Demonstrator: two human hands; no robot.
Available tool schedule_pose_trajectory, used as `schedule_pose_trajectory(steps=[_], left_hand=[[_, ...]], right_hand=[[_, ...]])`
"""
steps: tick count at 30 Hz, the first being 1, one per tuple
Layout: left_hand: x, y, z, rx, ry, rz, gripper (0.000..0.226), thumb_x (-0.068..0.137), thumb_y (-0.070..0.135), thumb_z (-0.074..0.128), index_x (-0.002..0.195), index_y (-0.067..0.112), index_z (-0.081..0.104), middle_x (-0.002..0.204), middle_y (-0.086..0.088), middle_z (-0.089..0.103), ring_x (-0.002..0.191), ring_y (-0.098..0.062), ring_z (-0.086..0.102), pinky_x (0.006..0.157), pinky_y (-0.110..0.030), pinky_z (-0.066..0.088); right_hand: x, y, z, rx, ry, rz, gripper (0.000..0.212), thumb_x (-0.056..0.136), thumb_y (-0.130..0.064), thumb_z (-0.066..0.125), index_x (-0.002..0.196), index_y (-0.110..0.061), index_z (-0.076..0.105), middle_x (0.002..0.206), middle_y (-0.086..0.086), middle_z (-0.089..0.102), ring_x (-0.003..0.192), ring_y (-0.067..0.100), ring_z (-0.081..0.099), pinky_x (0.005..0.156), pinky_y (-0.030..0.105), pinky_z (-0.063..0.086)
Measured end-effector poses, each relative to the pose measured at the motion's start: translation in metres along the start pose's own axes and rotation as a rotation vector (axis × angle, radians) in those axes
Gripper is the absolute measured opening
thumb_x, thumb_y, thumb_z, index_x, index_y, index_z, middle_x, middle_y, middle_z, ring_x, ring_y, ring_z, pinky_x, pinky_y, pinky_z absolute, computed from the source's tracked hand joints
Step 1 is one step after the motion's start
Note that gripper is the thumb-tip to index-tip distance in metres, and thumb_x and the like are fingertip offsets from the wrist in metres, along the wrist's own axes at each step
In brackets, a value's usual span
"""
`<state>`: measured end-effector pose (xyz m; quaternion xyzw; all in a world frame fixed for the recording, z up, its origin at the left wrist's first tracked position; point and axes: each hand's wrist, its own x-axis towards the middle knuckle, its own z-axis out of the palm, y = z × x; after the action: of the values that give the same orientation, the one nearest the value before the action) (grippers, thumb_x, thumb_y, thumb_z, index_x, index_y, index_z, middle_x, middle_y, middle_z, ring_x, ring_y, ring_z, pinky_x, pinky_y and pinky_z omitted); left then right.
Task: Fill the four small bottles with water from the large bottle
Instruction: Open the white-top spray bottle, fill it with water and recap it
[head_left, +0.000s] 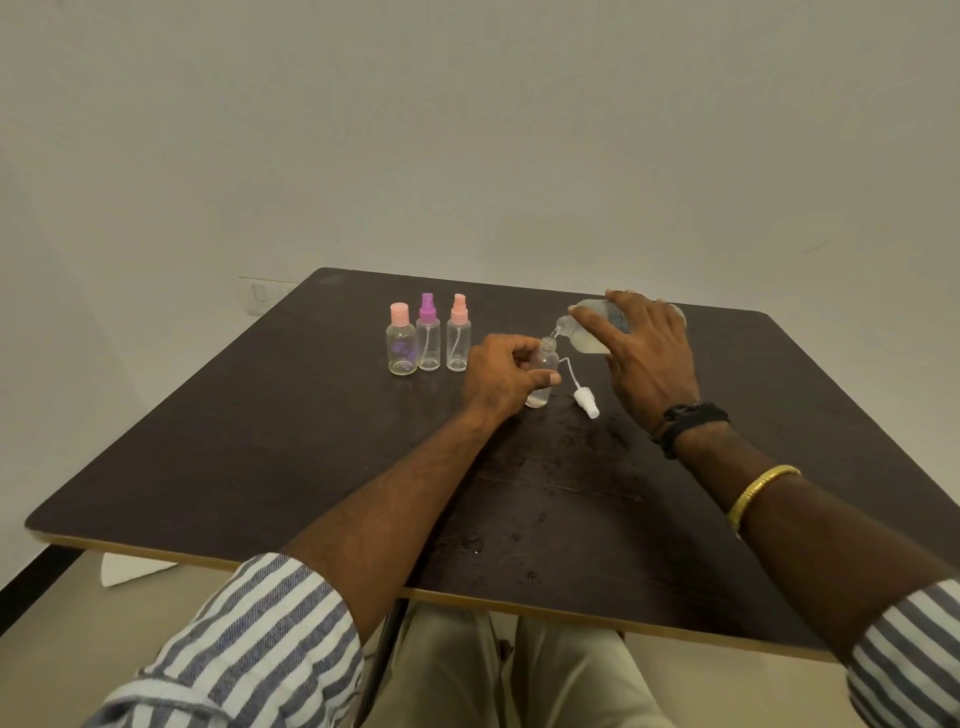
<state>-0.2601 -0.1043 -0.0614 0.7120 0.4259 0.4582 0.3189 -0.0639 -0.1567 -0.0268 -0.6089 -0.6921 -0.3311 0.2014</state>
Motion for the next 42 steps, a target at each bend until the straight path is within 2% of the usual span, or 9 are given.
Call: schedule_pose_trajectory(steps=[6, 16, 24, 33, 38, 42], left_hand=[[0.001, -0.0027, 0.0, 0.007, 0.005, -0.008, 0.053, 0.067, 0.03, 0.094, 0.114, 0.013, 0.076, 0.097, 0.002, 0.078, 0.086, -0.011, 0.074, 0.081, -0.037, 0.064], [-0.0012, -0.0013, -0.0014, -0.003, 0.002, -0.002, 0.043, 0.067, 0.029, 0.094, 0.105, 0.015, 0.078, 0.087, 0.005, 0.077, 0.081, -0.011, 0.074, 0.078, -0.035, 0.064], [0.0005, -0.0041, -0.0004, 0.014, 0.007, -0.009, 0.052, 0.066, 0.032, 0.094, 0.111, 0.014, 0.077, 0.094, 0.003, 0.078, 0.085, -0.012, 0.074, 0.08, -0.037, 0.064], [0.0, -0.004, -0.0007, 0.005, -0.008, 0.008, 0.041, 0.068, 0.028, 0.093, 0.104, 0.015, 0.078, 0.088, 0.005, 0.078, 0.081, -0.011, 0.074, 0.078, -0.039, 0.064], [0.0006, -0.0046, -0.0005, -0.003, 0.002, -0.007, 0.049, 0.067, 0.027, 0.094, 0.111, 0.015, 0.077, 0.095, 0.004, 0.078, 0.085, -0.009, 0.074, 0.081, -0.036, 0.064], [-0.0003, -0.0024, -0.002, -0.006, 0.001, -0.001, 0.047, 0.068, 0.025, 0.094, 0.11, 0.015, 0.078, 0.094, 0.004, 0.078, 0.084, -0.01, 0.074, 0.08, -0.035, 0.064]], right_hand=[[-0.0012, -0.0018, -0.0015, 0.014, 0.001, 0.006, 0.08, 0.08, 0.009, 0.063, 0.143, -0.036, 0.045, 0.142, 0.015, 0.05, 0.128, 0.037, 0.048, 0.106, 0.056, 0.038], [-0.002, -0.0043, -0.0016, 0.02, 0.001, 0.005, 0.078, 0.08, 0.008, 0.064, 0.143, -0.035, 0.047, 0.141, 0.015, 0.05, 0.127, 0.037, 0.048, 0.106, 0.057, 0.038], [-0.0013, -0.0058, -0.0021, 0.018, 0.001, 0.006, 0.082, 0.079, 0.01, 0.065, 0.144, -0.035, 0.045, 0.141, 0.015, 0.05, 0.127, 0.037, 0.048, 0.107, 0.057, 0.038], [-0.0012, -0.0052, -0.003, 0.011, -0.013, 0.01, 0.082, 0.078, 0.01, 0.065, 0.144, -0.036, 0.046, 0.142, 0.015, 0.049, 0.128, 0.038, 0.048, 0.107, 0.057, 0.038], [-0.002, -0.0051, -0.0019, 0.006, -0.023, 0.01, 0.082, 0.079, 0.009, 0.063, 0.144, -0.037, 0.045, 0.143, 0.015, 0.049, 0.13, 0.037, 0.046, 0.108, 0.057, 0.037], [-0.0017, -0.0058, -0.0022, 0.007, -0.011, 0.006, 0.082, 0.078, 0.011, 0.063, 0.144, -0.036, 0.046, 0.142, 0.015, 0.05, 0.129, 0.038, 0.047, 0.107, 0.057, 0.037]])
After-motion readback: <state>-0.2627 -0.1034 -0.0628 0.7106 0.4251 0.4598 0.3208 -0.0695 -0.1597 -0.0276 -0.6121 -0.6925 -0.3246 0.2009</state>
